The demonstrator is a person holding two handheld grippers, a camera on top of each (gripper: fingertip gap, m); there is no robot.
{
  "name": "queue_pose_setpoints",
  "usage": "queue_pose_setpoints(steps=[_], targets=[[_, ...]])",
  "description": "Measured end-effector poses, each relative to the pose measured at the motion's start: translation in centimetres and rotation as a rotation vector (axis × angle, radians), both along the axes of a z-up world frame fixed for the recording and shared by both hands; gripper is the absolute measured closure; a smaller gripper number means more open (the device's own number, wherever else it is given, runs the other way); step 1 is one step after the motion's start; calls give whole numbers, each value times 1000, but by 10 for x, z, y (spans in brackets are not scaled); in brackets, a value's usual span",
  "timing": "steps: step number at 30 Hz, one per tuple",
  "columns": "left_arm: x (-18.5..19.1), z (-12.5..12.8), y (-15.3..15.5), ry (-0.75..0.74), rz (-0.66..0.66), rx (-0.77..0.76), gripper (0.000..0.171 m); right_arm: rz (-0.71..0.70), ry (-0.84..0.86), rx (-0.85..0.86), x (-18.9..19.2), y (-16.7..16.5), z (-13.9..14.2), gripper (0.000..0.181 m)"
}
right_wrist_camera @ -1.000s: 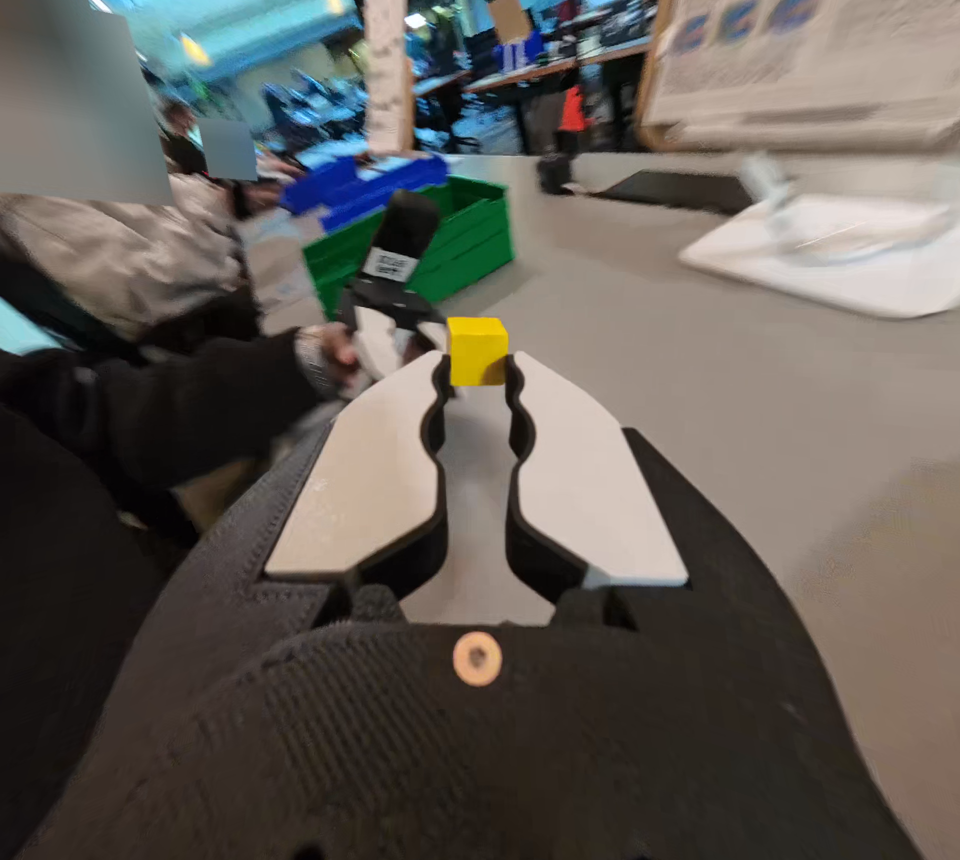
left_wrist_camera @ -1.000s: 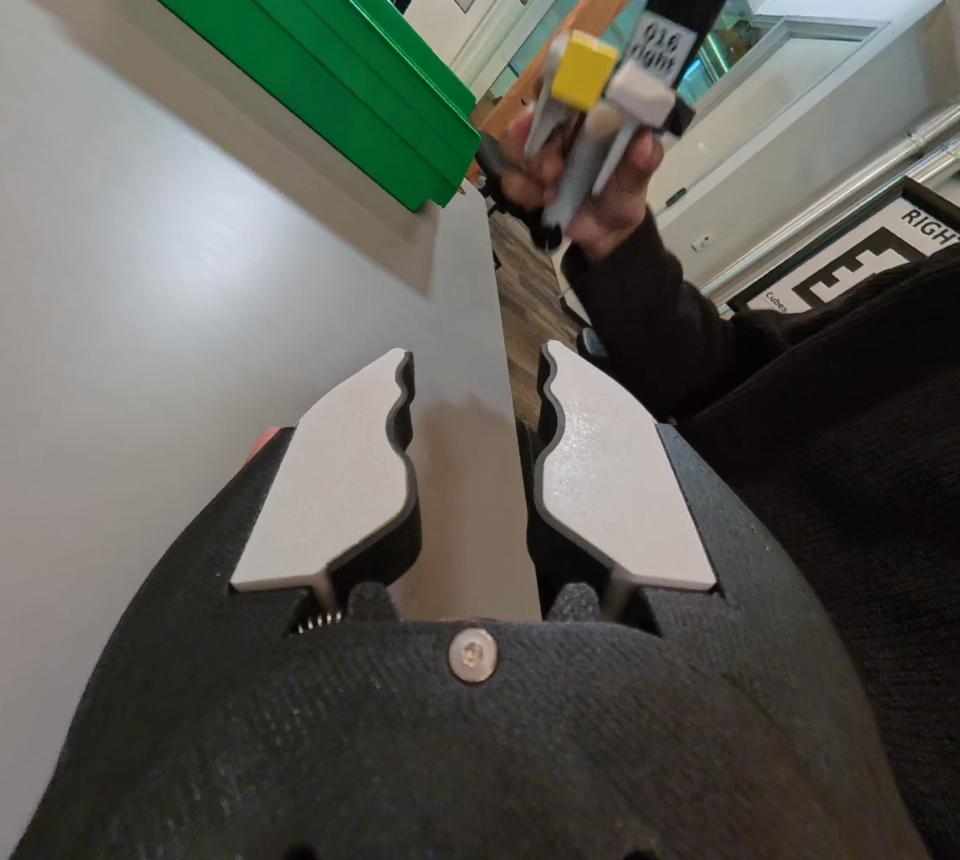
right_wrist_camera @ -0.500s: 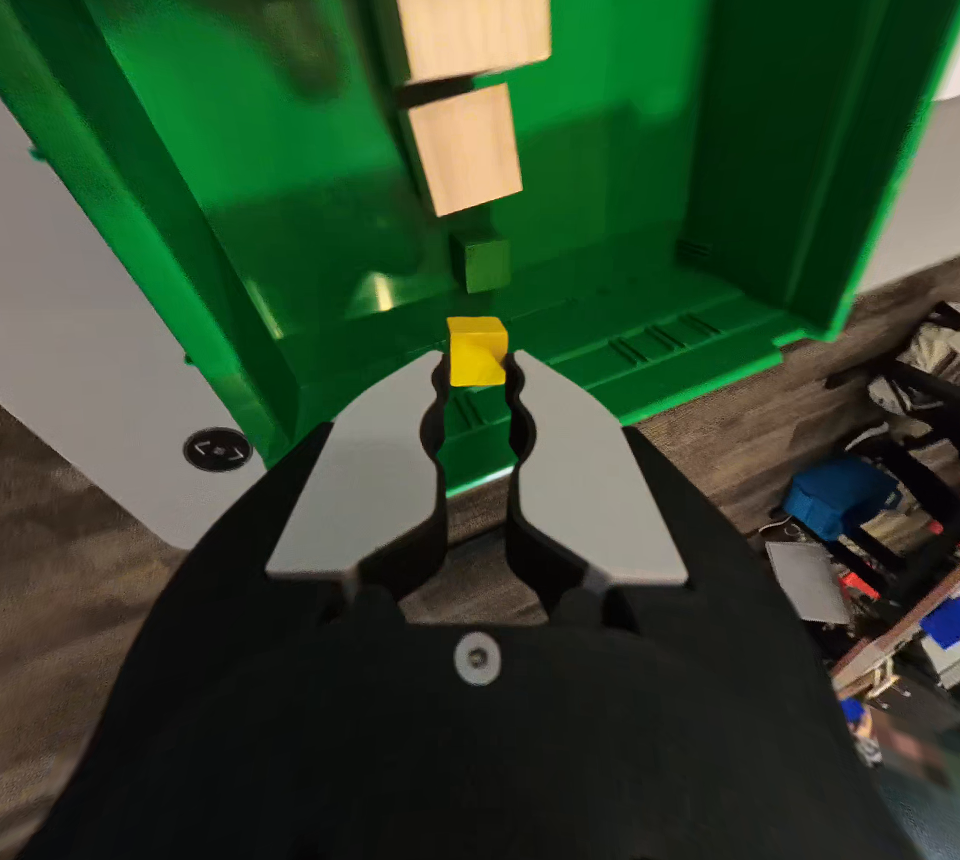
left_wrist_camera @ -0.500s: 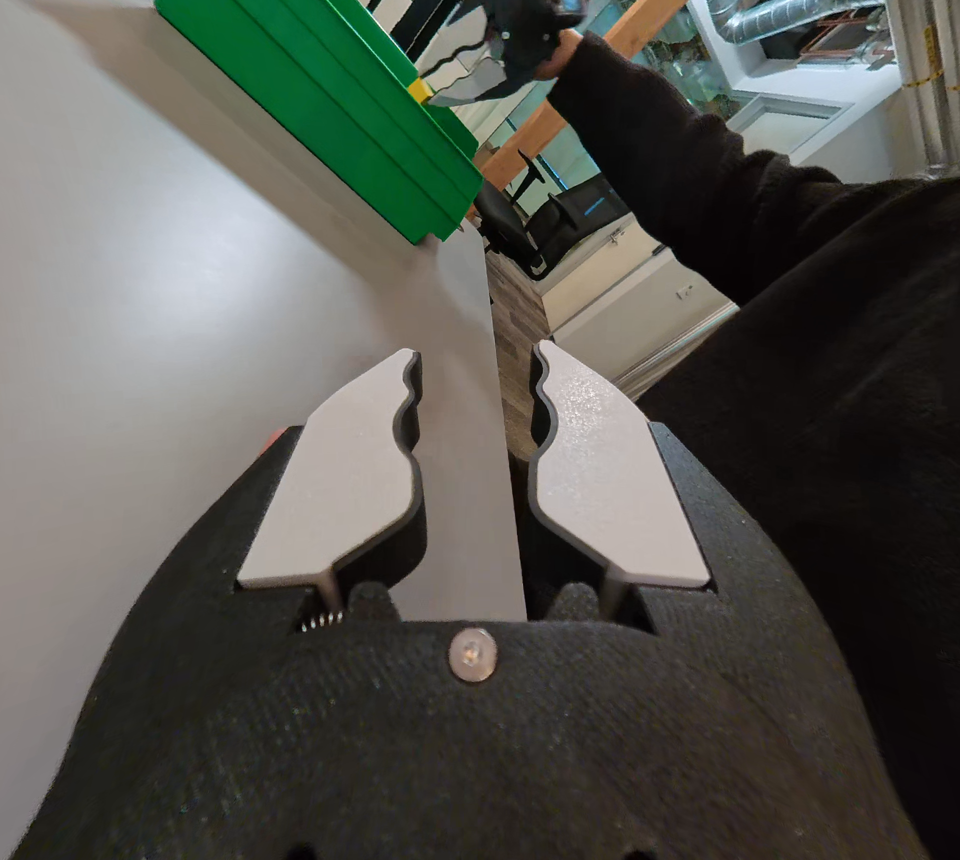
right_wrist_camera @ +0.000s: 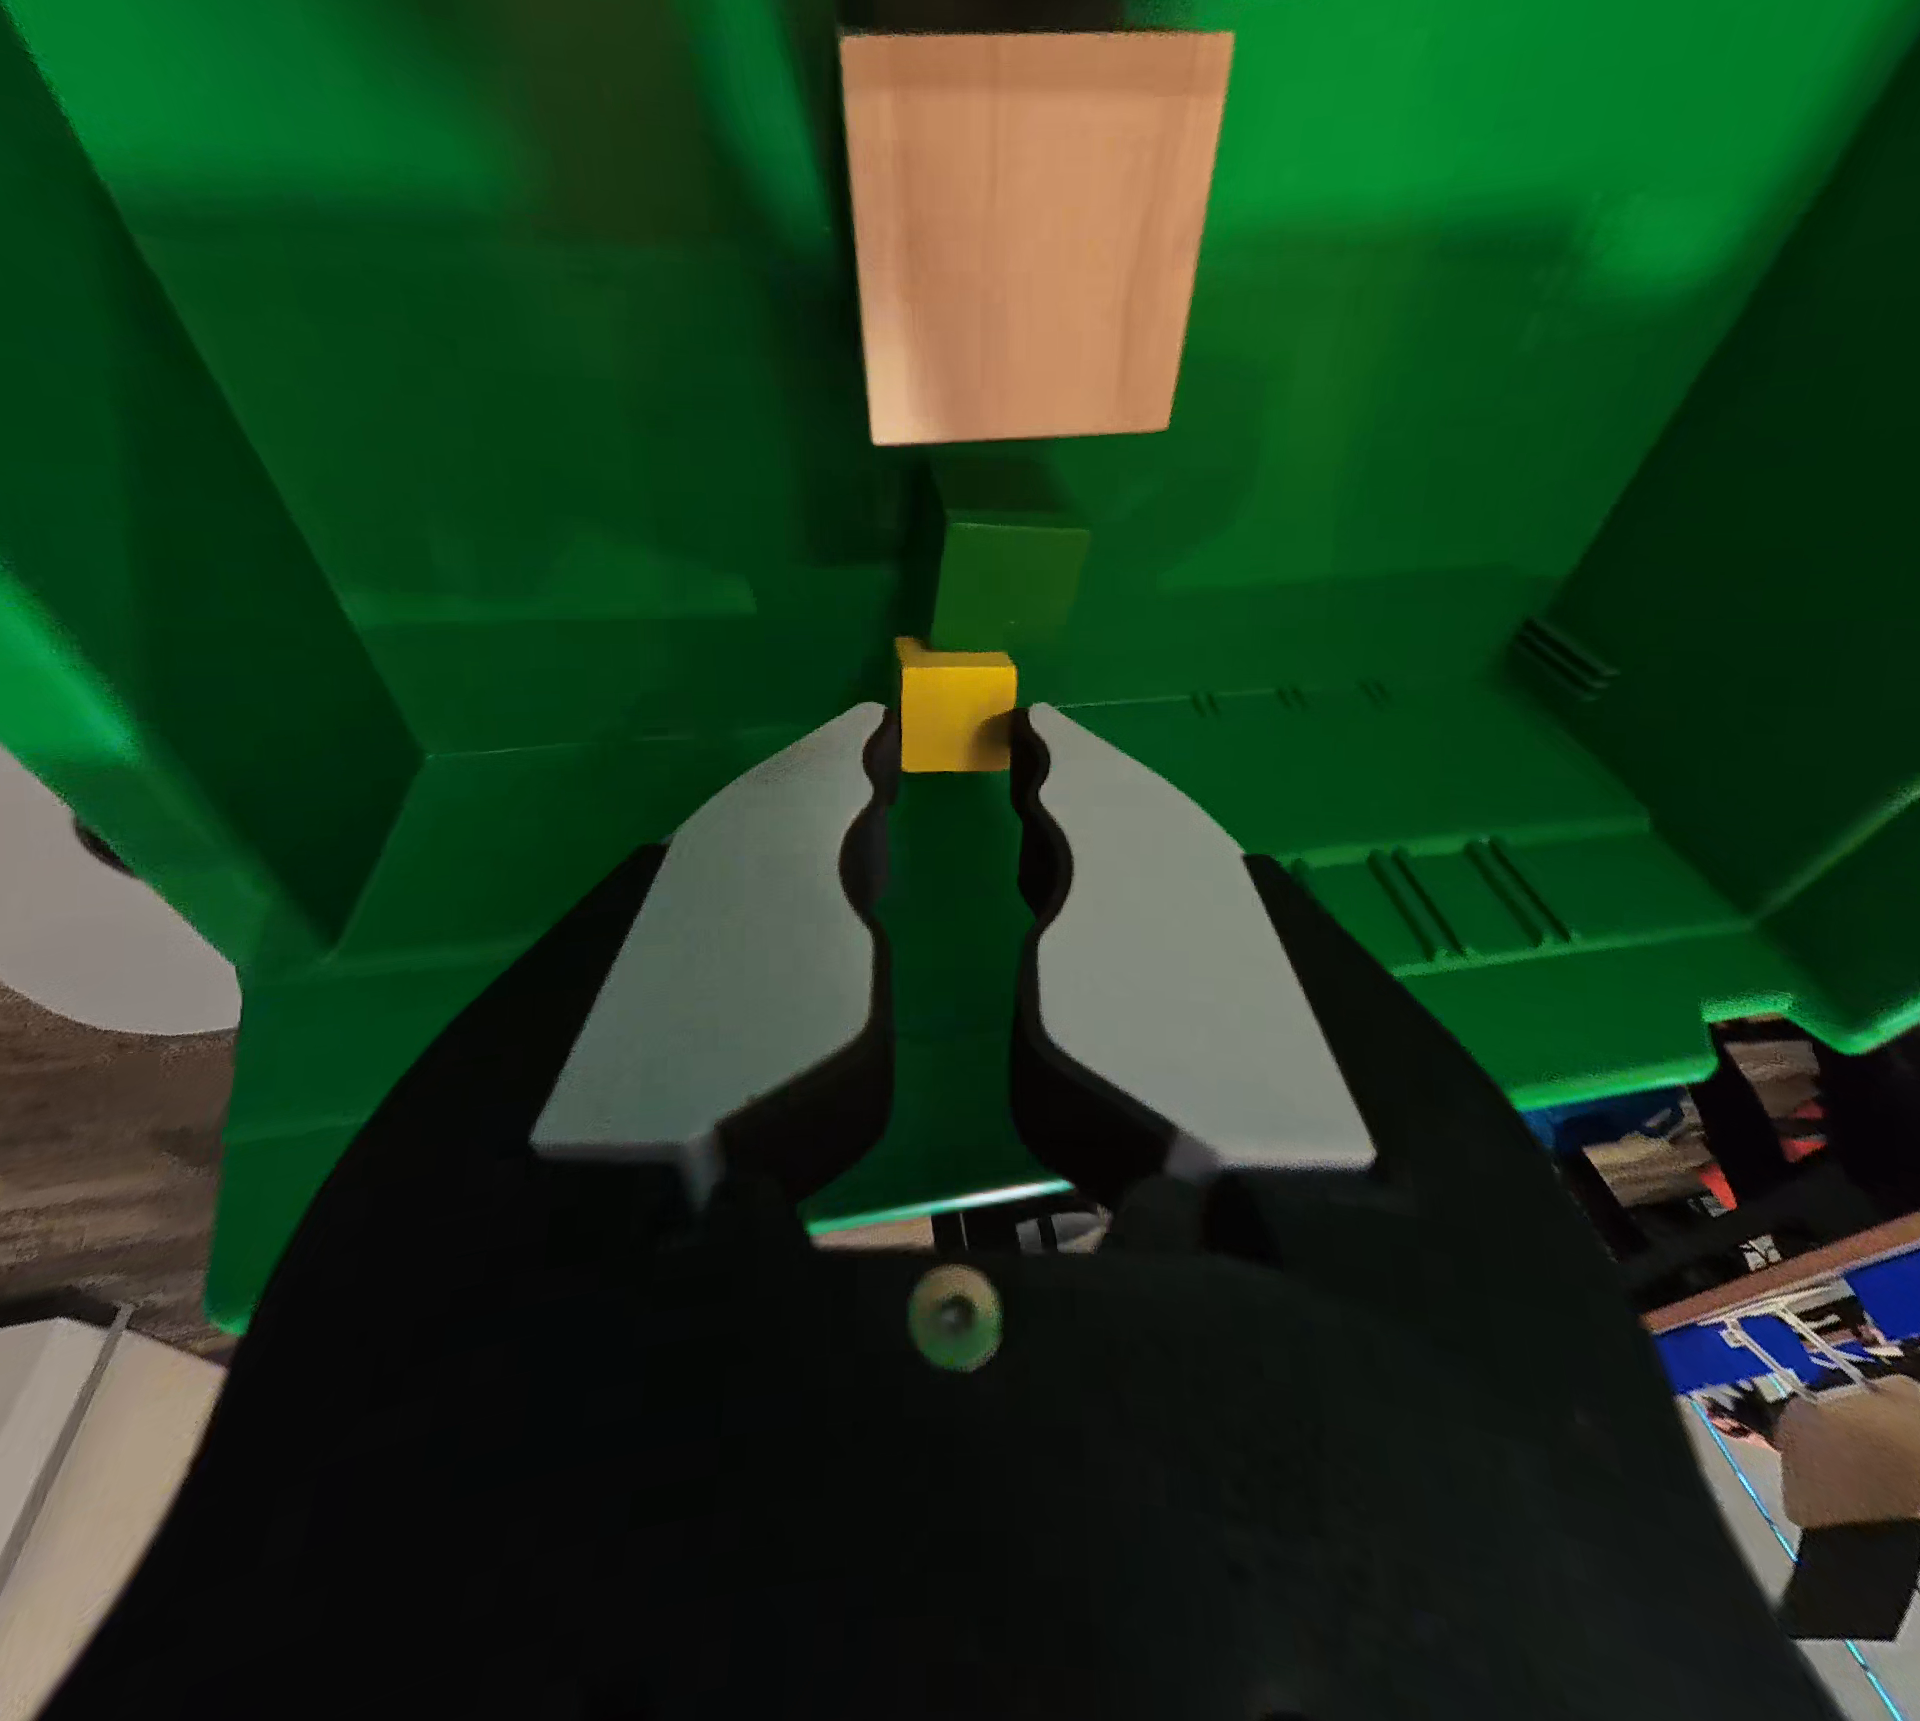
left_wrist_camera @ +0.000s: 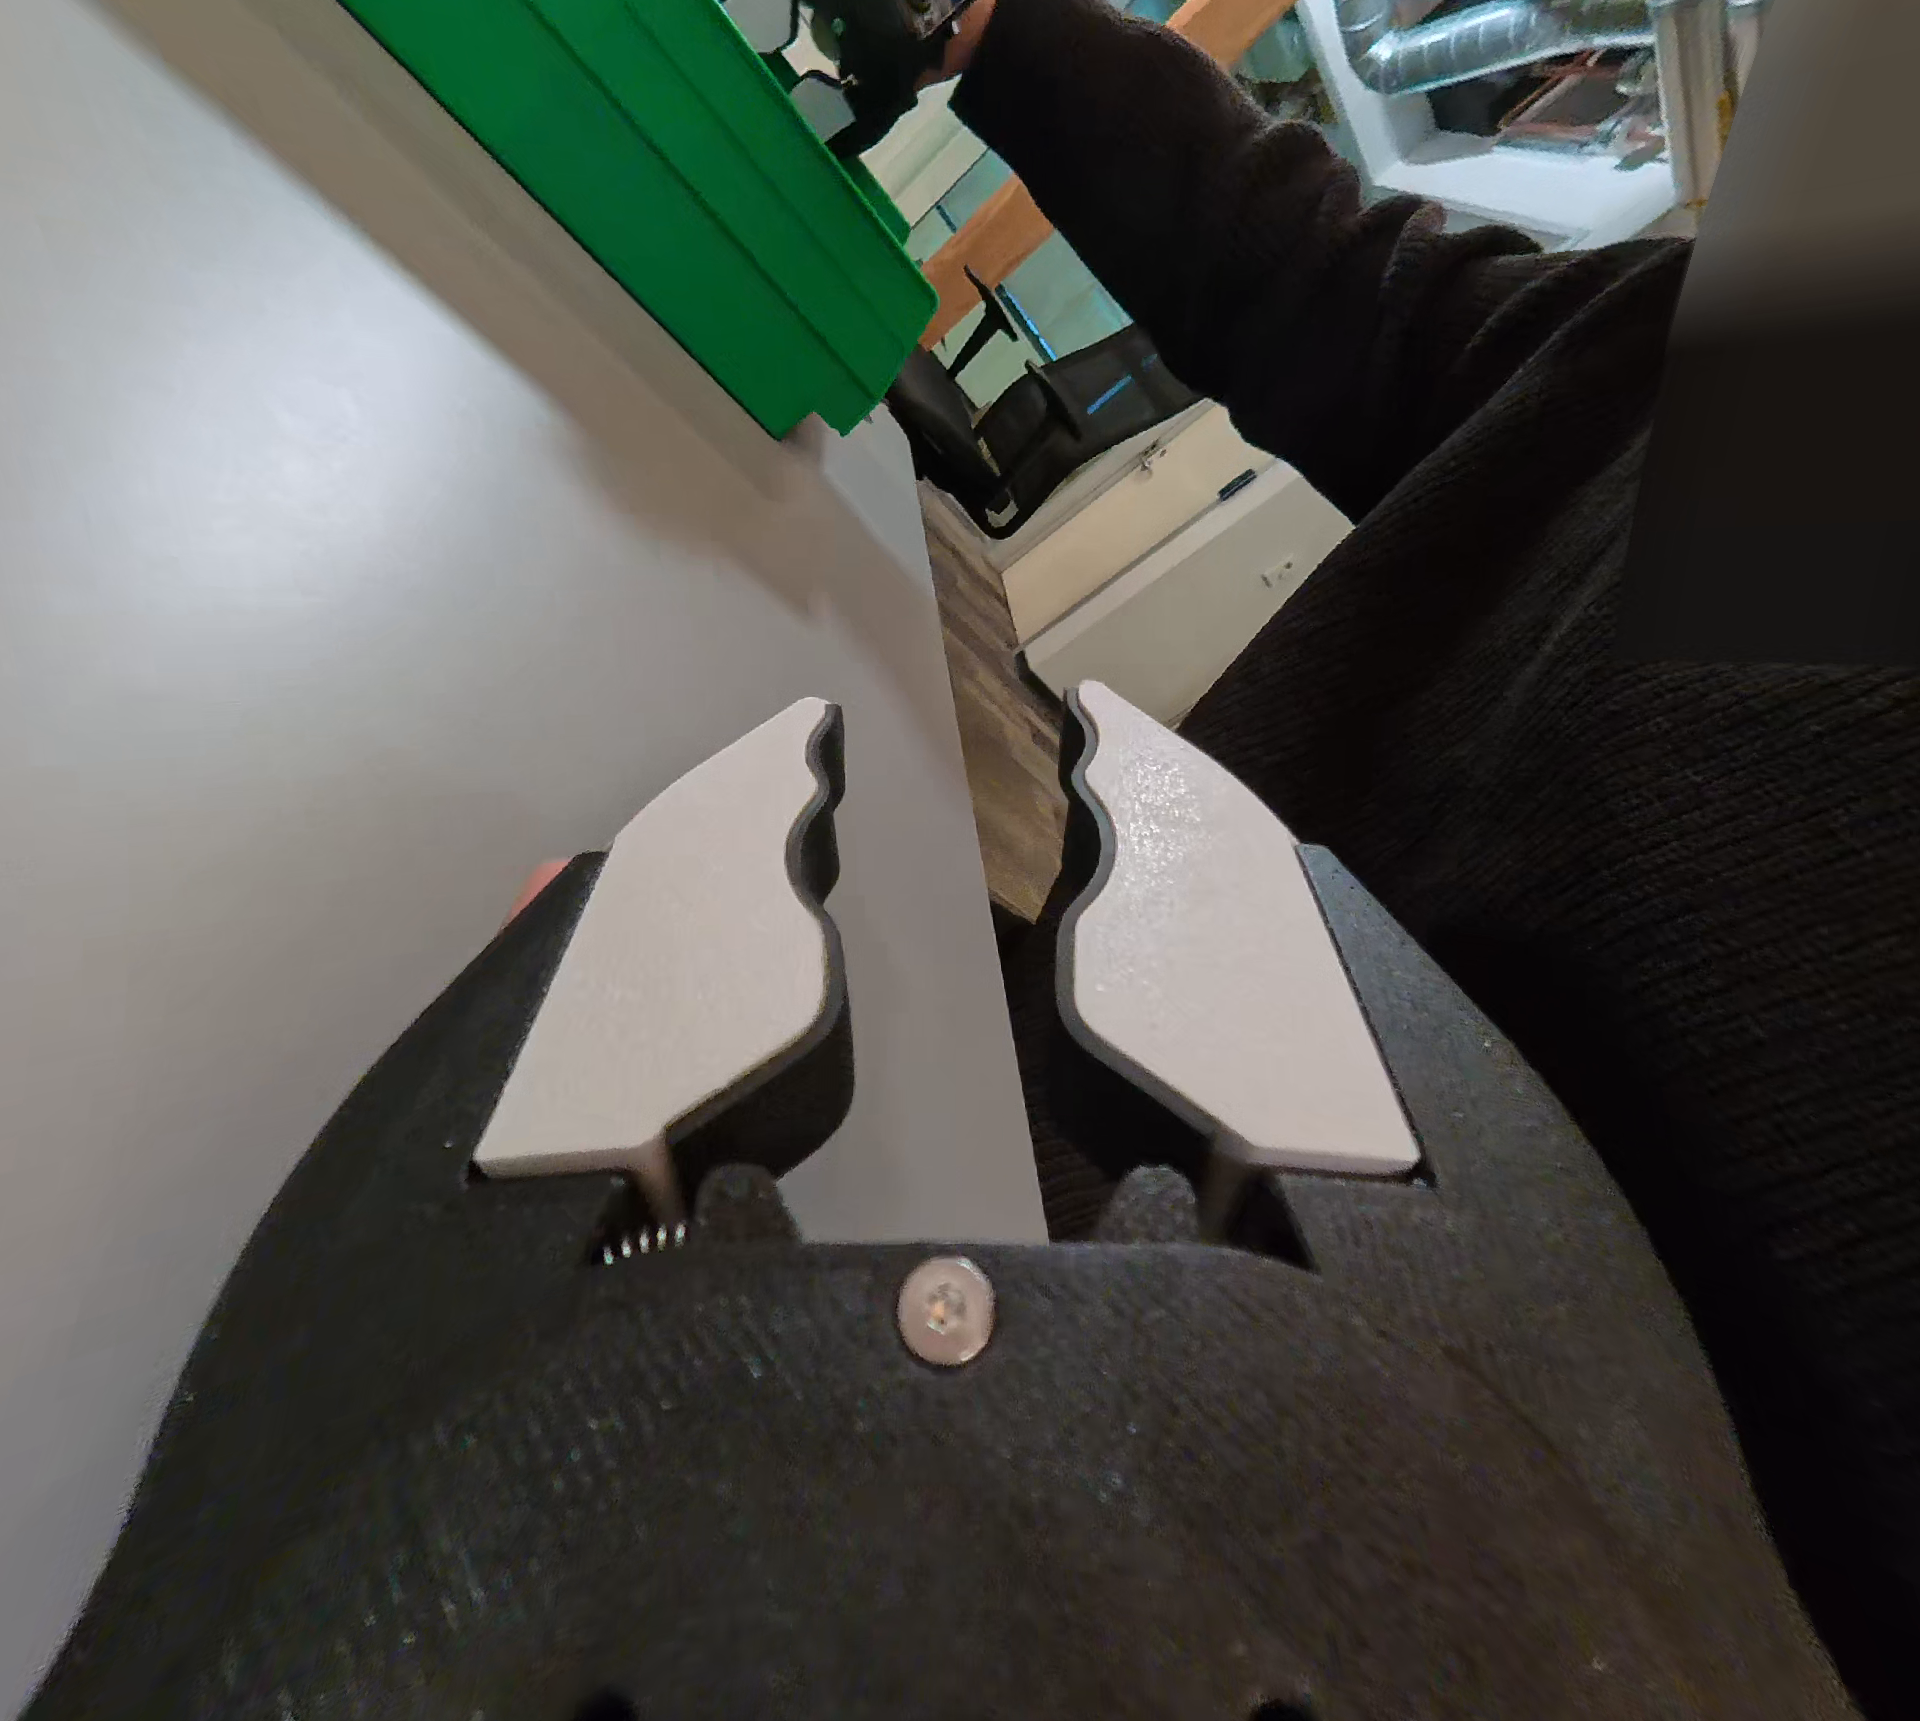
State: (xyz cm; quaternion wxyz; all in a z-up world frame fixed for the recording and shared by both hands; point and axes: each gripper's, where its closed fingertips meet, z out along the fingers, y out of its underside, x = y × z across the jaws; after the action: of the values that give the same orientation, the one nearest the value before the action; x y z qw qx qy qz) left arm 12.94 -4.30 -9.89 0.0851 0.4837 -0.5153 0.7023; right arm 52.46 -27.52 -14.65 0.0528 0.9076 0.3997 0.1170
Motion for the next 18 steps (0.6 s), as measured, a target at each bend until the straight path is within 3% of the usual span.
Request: queue_pose_setpoints(steps=[18], targets=[[-1, 0, -3, 1, -28, -17, 132, 10, -58, -39, 5, 1, -14, 159]])
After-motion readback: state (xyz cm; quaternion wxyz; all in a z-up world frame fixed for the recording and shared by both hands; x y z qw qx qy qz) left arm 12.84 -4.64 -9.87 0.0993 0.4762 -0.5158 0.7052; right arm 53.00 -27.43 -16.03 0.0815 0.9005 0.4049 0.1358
